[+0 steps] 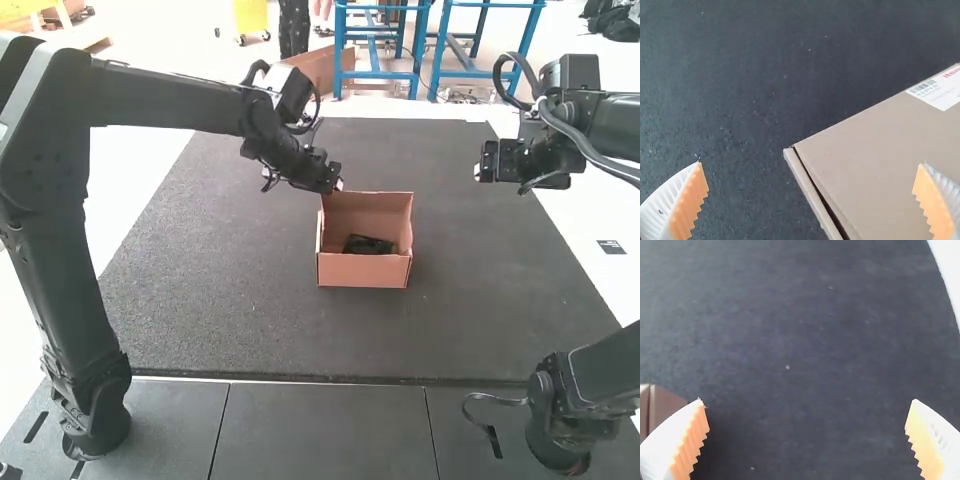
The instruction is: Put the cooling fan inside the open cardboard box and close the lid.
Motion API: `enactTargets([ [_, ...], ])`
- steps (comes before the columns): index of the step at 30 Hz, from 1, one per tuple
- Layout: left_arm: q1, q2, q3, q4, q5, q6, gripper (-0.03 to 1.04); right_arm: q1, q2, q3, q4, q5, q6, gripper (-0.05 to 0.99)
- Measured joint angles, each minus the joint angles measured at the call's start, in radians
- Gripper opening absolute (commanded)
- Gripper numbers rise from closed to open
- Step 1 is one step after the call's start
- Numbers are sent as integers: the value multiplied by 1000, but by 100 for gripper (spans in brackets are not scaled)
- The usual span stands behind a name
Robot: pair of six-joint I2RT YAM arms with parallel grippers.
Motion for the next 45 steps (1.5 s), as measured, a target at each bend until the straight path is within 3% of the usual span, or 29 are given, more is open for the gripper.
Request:
enactTargets([
  [8, -27, 0, -67, -2, 0, 0, 97, 0, 0, 0, 0, -16, 1, 90],
  [14, -50, 0, -130, 59, 0, 0, 97, 0, 0, 0, 0, -26, 4, 90],
  [22, -50, 0, -207, 137, -2, 0, 97, 0, 0, -15, -2, -34, 5, 90],
  [32, -47, -1, -246, 160, -10, 0, 97, 0, 0, -18, 0, -34, 10, 91],
  [35, -30, -9, -225, 148, -16, 16, 97, 0, 0, -18, 3, -34, 21, 91],
  [38, 7, -59, -186, 161, -20, 60, 97, 0, 0, -17, 19, -35, 47, 91],
  [45, 79, -272, -108, 232, 14, 108, 97, 0, -21, -17, 24, -63, 120, 91],
])
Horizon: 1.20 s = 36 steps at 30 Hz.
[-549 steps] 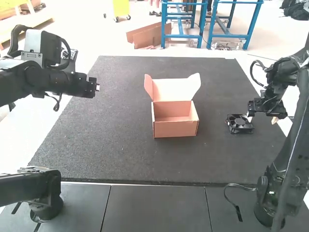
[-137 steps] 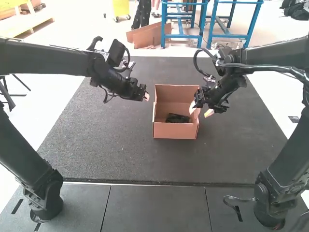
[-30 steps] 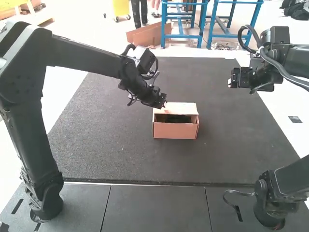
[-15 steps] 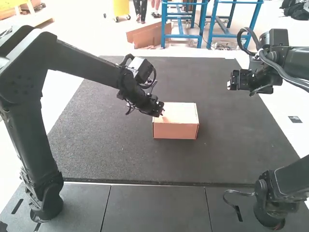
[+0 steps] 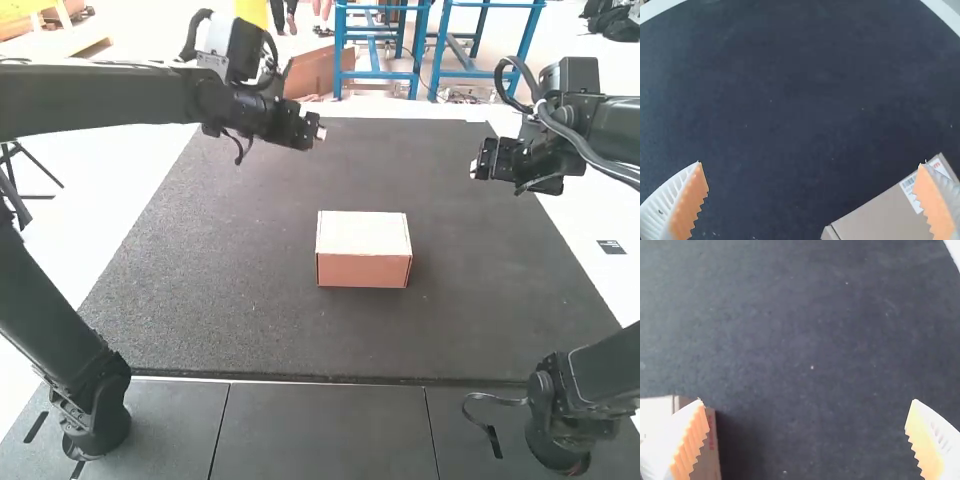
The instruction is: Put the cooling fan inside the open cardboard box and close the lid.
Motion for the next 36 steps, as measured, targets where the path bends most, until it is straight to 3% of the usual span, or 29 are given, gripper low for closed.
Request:
enactTargets([
  [3, 31, -53, -4, 32, 6, 16, 97, 0, -59, 0, 68, -39, -17, 91],
  [8, 90, -140, -86, 247, -50, 32, 97, 0, -159, -8, 196, -64, -73, 91],
  [11, 93, -230, -190, 384, -85, 38, 97, 0, -205, -49, 218, -70, -84, 91],
  [16, 92, -412, -388, 494, -108, 45, 97, 0, -301, -187, 253, -70, -82, 91],
  [22, 92, -619, -587, 520, -112, 45, 97, 0, -478, -314, 308, -66, -82, 91],
  [32, 92, -970, -863, 523, -113, 34, 97, 0, -740, -570, 587, -3, -94, 91],
  [36, 92, -1081, -957, 525, -116, 30, 97, 0, -844, -665, 629, 23, -100, 90],
])
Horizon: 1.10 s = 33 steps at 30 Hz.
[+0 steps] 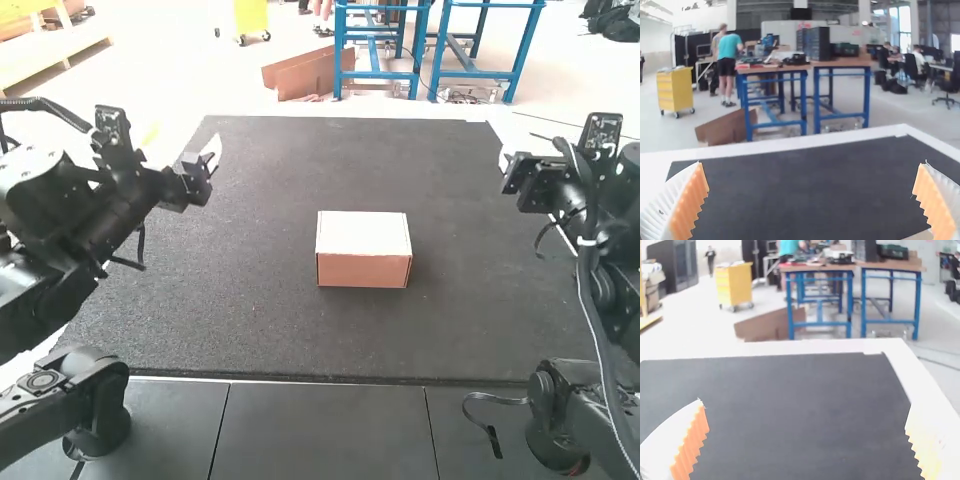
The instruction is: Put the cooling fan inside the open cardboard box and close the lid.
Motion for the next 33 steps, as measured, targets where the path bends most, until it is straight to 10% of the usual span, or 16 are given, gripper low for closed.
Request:
enactTargets([
  [21, 5, -306, -283, -47, -32, 0, 93, 0, -375, -314, -23, 77, -84, 90],
  [33, 144, -306, -284, -126, -80, -58, 92, 0, -412, -314, -165, 61, -58, 90],
])
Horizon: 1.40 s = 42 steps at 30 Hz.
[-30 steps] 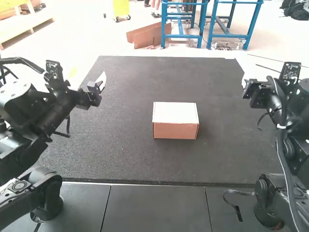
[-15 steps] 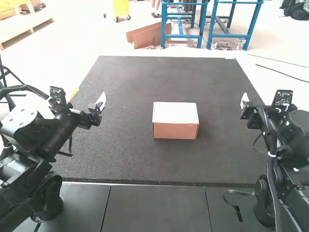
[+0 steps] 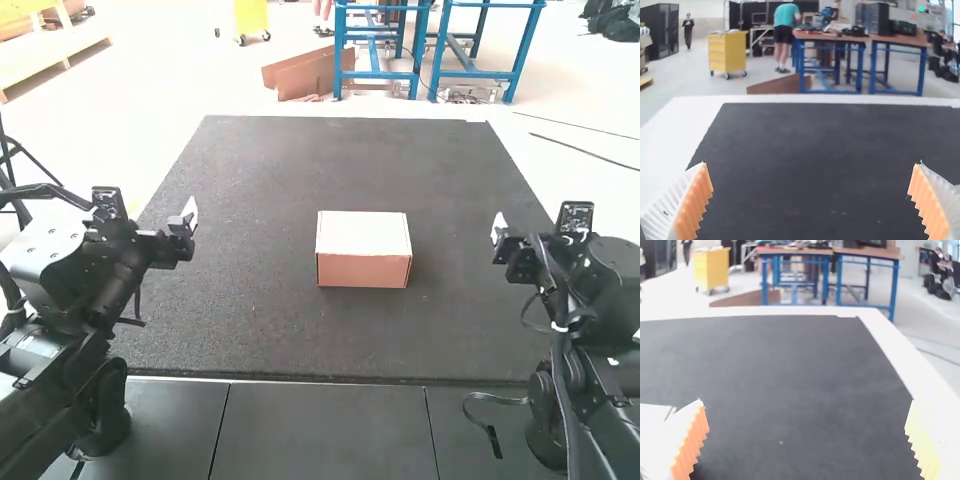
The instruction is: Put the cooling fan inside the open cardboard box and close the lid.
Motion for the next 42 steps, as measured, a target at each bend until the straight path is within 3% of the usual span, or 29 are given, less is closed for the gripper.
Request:
enactTargets([
  [8, 54, 0, 0, -32, -3, -52, 92, -17, 0, 0, -58, 0, 29, 91],
  [14, 166, 0, 0, -74, -3, -57, 92, -33, 0, 0, -76, -3, 35, 91],
  [20, 254, -52, 0, -128, -3, -22, 92, -37, 0, 0, -77, -6, 36, 91],
  [25, 248, -59, 0, -134, -2, 3, 92, -37, 0, 0, -76, -9, 35, 91],
  [36, 167, -59, 0, -145, -1, 11, 96, -35, 0, 0, -76, -10, 35, 91],
  [42, 159, -59, 0, -148, -1, 13, 96, -35, 0, 0, -75, -10, 35, 91],
])
